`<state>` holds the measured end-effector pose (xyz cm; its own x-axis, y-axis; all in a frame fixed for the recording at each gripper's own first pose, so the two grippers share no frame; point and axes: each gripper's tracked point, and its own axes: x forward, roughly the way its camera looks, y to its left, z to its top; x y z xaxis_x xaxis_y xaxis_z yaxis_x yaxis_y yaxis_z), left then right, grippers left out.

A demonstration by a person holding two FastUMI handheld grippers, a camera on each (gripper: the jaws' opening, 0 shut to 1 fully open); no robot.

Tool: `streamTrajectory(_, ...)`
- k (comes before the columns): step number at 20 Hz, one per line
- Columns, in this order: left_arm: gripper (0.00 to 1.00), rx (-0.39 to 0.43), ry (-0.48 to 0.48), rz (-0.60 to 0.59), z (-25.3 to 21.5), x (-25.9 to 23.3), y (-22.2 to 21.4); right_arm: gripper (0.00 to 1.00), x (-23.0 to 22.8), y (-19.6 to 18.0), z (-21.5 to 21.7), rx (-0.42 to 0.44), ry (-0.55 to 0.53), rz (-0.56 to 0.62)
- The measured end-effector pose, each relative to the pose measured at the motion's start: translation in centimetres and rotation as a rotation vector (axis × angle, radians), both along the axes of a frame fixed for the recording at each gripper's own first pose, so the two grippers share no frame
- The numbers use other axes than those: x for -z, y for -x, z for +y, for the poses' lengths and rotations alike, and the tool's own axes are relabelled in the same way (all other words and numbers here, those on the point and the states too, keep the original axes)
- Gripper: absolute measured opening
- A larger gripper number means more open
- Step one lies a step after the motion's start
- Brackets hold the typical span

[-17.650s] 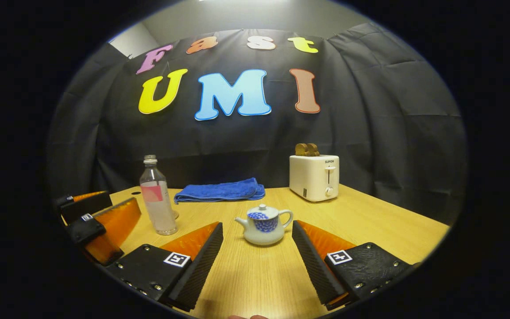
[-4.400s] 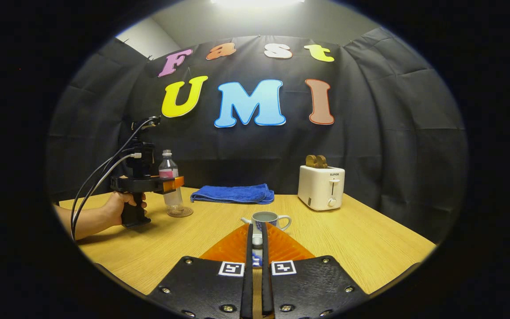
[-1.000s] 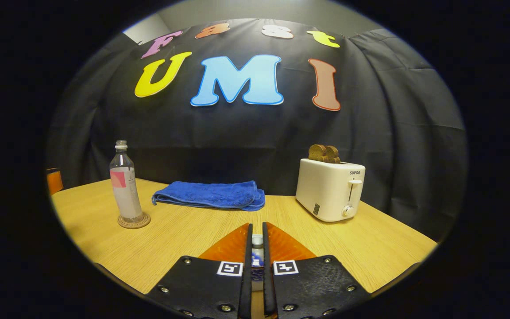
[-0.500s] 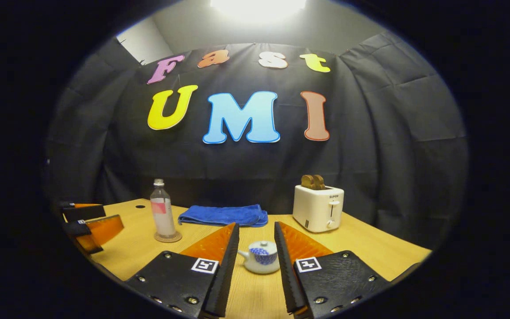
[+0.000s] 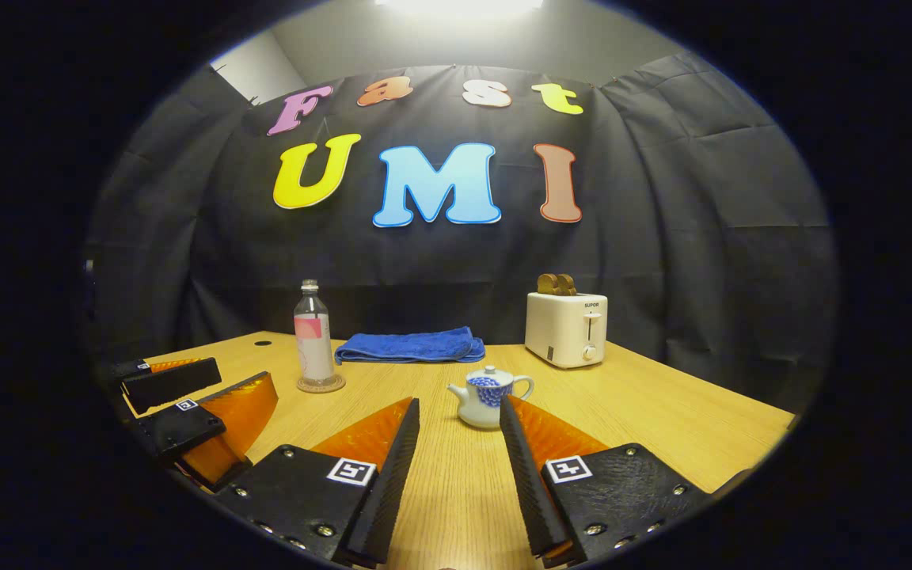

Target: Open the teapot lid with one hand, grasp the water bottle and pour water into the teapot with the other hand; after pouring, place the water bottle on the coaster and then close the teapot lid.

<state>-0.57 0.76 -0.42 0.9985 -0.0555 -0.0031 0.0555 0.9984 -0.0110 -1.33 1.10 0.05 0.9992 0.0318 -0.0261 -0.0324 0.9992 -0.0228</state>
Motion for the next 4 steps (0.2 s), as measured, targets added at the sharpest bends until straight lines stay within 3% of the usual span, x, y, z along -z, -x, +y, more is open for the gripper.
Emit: streamTrajectory(4, 1.0, -0.008, -0.008, -0.018, -0.6, -0.4, 0.4, 0.8, 0.1, 0.1, 0.1, 0.005, -0.012, -0.018)
